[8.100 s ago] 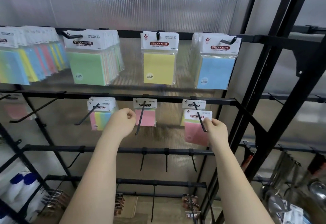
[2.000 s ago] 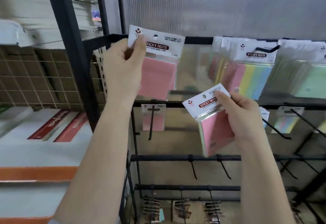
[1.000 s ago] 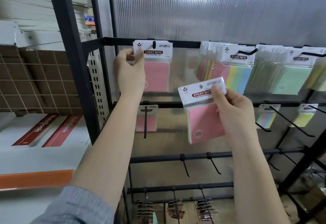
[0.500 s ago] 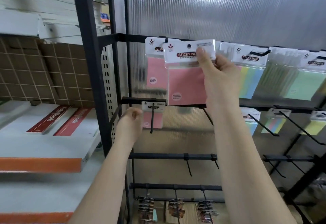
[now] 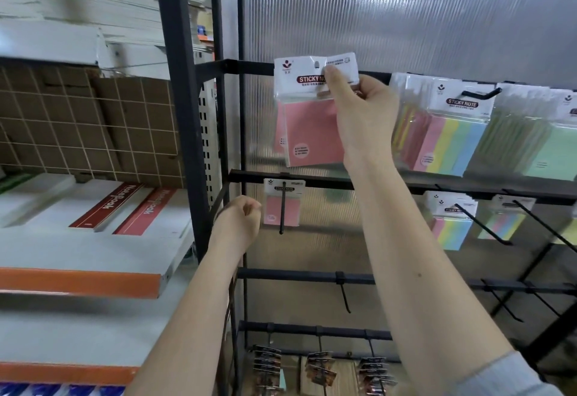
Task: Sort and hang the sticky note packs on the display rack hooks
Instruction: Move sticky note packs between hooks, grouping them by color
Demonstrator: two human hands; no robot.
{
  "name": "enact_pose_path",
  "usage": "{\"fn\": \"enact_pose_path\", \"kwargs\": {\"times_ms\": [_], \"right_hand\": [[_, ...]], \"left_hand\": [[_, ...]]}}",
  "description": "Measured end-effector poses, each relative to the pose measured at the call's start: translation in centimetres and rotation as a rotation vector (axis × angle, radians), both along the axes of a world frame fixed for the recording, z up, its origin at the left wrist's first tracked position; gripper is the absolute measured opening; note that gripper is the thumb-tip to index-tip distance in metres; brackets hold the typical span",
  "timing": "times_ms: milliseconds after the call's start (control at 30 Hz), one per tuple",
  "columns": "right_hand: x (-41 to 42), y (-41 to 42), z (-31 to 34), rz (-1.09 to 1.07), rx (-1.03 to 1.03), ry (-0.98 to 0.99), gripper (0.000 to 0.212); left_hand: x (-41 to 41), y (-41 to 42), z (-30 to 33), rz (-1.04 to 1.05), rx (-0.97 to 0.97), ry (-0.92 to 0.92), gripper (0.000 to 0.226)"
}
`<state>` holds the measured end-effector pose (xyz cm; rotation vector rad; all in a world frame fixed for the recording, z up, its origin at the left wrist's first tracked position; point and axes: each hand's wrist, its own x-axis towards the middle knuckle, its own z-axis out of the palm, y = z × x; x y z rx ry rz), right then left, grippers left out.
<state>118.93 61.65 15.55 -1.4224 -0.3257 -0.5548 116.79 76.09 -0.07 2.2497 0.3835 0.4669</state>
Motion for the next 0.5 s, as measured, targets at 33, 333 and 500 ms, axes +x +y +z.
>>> {"fn": "enact_pose_path", "kwargs": {"times_ms": [33, 333, 500], "right_hand": [[0.0, 0.0, 0.0, -0.005, -0.001, 0.003, 0.03], [1.1, 0.2, -0.8, -0.067, -0.054, -0.002, 0.043], [2.8, 0.4, -0.8, -0.136, -0.133, -0.002, 0.045]], "left_hand": [[0.1, 0.0, -0.1, 0.001, -0.007, -0.008, 0.023], [1.1, -0.2, 0.3, 0.008, -0.126, -0.014, 0.021], [2.4, 0.3, 0.5, 0.024, -0.125, 0.072, 0.022]]}}
